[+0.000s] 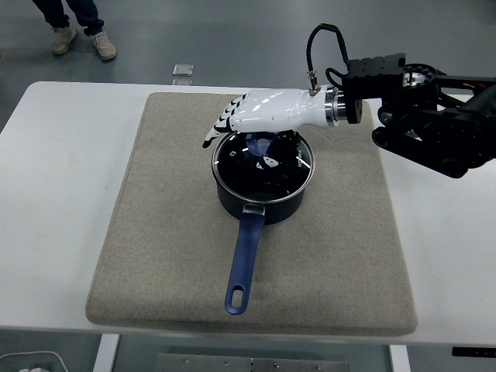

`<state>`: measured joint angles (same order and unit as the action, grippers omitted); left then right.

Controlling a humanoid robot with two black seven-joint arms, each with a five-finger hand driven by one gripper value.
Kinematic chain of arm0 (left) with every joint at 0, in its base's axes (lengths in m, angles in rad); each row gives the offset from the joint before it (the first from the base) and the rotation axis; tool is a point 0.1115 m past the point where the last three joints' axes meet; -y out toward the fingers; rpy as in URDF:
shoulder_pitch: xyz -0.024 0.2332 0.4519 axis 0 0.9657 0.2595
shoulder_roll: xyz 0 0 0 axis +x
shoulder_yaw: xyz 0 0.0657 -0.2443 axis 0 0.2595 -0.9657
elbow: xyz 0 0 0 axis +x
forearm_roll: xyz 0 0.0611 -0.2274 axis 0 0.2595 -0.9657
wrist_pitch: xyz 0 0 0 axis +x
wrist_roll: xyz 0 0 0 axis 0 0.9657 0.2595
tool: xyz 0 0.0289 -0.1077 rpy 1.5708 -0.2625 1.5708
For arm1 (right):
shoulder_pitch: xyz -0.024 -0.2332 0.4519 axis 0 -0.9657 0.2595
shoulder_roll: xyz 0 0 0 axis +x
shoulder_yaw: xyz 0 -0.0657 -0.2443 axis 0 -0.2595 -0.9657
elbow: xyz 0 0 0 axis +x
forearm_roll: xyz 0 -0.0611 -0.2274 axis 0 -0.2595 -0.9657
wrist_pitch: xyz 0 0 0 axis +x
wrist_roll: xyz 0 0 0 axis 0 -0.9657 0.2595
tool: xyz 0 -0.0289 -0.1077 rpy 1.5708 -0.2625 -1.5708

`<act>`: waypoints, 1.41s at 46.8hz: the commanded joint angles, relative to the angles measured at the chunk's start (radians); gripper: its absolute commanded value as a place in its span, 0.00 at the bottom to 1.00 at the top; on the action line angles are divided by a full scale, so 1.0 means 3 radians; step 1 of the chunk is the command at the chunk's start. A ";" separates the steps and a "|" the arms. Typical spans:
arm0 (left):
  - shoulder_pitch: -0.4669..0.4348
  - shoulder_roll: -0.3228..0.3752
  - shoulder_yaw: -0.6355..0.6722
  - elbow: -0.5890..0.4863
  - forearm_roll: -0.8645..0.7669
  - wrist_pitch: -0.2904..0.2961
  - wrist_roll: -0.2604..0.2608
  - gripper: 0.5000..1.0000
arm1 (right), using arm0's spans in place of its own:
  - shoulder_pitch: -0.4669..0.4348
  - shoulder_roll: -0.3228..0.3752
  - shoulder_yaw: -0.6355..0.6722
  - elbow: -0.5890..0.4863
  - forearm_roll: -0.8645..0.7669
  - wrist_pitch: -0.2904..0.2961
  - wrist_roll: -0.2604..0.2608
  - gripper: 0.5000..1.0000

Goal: Lift the pot lid and place it to the right of the pot.

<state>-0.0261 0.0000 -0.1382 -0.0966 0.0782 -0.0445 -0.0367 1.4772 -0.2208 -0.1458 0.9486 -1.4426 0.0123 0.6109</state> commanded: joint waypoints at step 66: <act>0.0000 0.0000 0.0000 0.0000 0.0000 0.0000 0.0000 1.00 | 0.0287 -0.0256 -0.0424 0.0075 -0.0218 0.0056 0.0000 0.68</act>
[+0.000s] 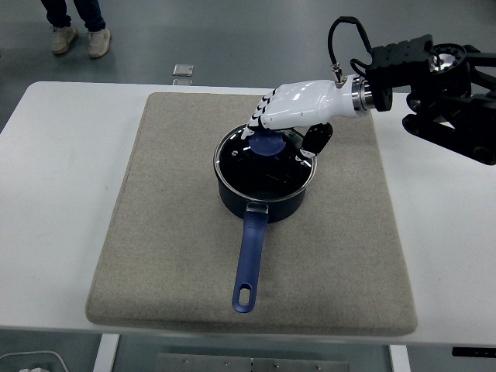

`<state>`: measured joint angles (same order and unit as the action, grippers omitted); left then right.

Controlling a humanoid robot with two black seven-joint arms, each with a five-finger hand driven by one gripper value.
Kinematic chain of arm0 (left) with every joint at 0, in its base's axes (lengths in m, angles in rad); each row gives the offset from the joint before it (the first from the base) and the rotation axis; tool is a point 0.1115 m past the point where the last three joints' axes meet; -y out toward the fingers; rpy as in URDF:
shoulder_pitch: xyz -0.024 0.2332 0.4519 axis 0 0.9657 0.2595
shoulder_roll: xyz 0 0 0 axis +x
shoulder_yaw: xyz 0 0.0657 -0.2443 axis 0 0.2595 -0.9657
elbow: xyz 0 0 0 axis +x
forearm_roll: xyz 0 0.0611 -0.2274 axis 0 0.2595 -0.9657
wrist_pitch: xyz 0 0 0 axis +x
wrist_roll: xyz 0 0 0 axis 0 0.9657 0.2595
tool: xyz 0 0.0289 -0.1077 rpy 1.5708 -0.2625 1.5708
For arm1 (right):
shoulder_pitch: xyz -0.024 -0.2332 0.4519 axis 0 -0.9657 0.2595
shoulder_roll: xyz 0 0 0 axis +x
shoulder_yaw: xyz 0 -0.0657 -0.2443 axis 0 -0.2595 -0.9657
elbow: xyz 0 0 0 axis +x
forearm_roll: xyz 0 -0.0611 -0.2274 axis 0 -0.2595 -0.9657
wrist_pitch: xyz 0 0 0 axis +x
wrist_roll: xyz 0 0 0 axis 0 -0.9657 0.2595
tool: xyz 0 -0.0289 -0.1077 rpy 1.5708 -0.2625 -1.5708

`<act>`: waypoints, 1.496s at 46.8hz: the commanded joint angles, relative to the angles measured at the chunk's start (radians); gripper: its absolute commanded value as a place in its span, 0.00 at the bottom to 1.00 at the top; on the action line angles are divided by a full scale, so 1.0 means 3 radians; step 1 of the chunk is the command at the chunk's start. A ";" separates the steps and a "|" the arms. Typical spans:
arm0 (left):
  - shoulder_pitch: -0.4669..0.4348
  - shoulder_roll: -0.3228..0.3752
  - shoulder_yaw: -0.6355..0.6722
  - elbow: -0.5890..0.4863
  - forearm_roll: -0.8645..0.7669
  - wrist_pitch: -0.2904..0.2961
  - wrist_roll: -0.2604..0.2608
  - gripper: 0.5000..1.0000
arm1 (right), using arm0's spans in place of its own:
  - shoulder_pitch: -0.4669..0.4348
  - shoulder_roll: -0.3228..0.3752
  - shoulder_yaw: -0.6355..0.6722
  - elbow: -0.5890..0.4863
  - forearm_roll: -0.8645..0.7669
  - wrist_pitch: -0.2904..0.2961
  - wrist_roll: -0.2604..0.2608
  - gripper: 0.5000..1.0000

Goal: Lift the pot lid and place it to the right of the pot.

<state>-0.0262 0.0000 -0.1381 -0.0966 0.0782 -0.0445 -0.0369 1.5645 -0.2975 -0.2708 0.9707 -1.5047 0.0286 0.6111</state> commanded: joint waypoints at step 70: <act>0.0000 0.0000 -0.0005 0.0000 0.0000 0.0000 0.0000 1.00 | 0.0021 0.0061 0.0028 -0.0045 -0.0006 0.0022 -0.0001 0.00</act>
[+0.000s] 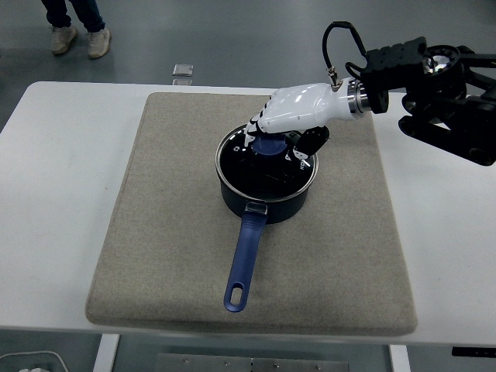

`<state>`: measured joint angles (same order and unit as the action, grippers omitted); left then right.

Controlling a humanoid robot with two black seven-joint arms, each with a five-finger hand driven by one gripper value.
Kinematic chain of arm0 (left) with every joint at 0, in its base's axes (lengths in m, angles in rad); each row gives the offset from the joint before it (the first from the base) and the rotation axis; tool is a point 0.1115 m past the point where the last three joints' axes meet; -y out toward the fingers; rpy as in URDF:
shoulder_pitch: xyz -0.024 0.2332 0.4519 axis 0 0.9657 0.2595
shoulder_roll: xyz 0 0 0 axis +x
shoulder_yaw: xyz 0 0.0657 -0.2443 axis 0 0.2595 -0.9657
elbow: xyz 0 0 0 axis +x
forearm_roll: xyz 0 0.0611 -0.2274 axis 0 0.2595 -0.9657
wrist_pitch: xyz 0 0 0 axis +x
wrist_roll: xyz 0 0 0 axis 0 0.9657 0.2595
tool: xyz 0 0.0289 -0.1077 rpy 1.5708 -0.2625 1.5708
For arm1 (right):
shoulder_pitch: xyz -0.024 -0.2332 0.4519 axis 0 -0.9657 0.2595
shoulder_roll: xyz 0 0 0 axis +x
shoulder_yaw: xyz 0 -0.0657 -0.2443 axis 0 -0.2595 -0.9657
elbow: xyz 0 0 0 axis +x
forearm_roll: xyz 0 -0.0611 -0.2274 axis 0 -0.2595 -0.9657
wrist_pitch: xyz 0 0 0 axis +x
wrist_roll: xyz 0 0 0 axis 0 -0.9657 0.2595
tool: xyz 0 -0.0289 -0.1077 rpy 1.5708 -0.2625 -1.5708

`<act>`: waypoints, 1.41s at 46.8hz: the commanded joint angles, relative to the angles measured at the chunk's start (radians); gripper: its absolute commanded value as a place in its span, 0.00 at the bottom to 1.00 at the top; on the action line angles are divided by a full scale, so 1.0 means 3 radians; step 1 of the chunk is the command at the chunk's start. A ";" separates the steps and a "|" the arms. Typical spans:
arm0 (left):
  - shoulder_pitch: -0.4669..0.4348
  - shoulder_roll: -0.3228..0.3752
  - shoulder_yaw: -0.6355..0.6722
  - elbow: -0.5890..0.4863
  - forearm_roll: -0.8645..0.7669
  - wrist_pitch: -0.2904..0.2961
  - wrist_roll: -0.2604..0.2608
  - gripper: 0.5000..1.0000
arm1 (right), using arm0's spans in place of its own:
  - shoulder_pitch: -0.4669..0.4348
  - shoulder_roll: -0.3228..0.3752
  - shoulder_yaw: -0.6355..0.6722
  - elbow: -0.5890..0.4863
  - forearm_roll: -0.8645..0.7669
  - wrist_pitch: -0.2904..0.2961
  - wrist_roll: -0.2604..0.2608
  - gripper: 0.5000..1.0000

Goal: Lift the pot lid and place it to the right of the pot.

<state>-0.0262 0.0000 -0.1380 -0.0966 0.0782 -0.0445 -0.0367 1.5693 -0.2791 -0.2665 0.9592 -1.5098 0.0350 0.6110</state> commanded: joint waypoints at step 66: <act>0.0000 0.0000 0.0000 0.0000 0.0000 0.0000 0.0000 1.00 | -0.0015 -0.0057 -0.0553 -0.1096 -0.0024 -0.0101 -0.0001 0.00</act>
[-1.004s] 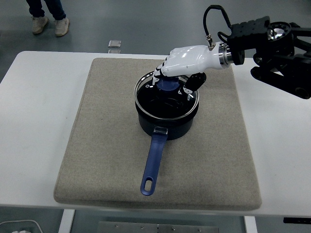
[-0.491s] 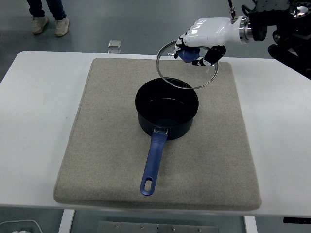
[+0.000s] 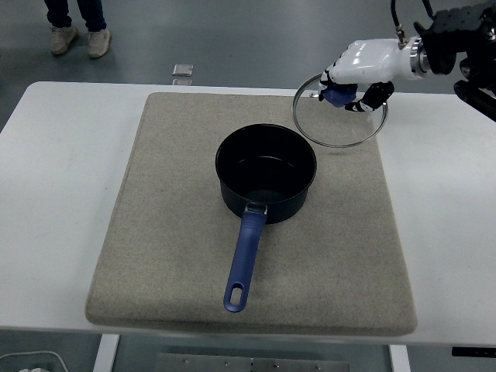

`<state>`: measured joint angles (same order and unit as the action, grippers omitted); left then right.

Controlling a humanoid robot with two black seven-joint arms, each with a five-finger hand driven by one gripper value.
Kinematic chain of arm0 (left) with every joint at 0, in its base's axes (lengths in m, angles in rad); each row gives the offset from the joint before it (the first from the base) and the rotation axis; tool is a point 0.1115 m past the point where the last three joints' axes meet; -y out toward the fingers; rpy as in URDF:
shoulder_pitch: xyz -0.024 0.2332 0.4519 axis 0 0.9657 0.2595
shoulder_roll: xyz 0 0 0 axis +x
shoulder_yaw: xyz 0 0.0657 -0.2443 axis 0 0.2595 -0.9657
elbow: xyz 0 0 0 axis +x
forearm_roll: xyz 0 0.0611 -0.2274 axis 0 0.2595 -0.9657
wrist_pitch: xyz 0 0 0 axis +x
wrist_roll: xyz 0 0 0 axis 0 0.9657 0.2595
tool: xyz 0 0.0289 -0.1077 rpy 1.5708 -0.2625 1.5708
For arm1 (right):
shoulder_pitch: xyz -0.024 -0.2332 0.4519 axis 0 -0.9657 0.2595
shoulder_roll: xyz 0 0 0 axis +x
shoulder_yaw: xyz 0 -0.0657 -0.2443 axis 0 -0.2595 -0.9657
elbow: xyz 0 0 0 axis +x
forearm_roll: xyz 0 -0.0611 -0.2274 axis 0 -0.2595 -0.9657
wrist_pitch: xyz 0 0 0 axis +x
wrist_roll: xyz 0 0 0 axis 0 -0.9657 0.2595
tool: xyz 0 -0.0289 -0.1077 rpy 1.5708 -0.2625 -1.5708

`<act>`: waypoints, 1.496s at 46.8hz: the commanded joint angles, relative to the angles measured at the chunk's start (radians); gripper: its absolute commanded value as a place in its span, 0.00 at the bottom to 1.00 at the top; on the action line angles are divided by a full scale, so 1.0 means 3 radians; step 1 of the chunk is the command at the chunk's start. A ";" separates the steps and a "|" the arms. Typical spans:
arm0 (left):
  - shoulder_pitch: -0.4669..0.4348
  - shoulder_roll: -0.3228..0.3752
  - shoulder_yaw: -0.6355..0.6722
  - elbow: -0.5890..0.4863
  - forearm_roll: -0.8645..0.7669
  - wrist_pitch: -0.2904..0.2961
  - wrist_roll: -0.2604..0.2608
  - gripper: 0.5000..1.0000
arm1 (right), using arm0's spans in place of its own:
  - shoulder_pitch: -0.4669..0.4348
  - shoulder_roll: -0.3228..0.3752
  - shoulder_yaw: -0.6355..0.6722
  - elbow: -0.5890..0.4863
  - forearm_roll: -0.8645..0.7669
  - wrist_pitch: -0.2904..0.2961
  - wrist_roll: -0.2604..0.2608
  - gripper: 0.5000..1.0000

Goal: Lift the pot lid and place it to the right of the pot.

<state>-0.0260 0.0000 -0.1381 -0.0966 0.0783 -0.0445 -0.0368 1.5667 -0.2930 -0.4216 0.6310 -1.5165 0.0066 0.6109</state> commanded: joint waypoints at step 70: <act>0.0000 0.0000 0.0000 0.0000 0.0000 0.0000 0.0000 1.00 | -0.0155 -0.0578 -0.0236 0.0944 0.0432 -0.0119 0.0000 0.00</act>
<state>-0.0262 0.0000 -0.1380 -0.0966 0.0782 -0.0445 -0.0368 1.5238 -0.4670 -0.4927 0.9133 -1.4087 -0.0243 0.6105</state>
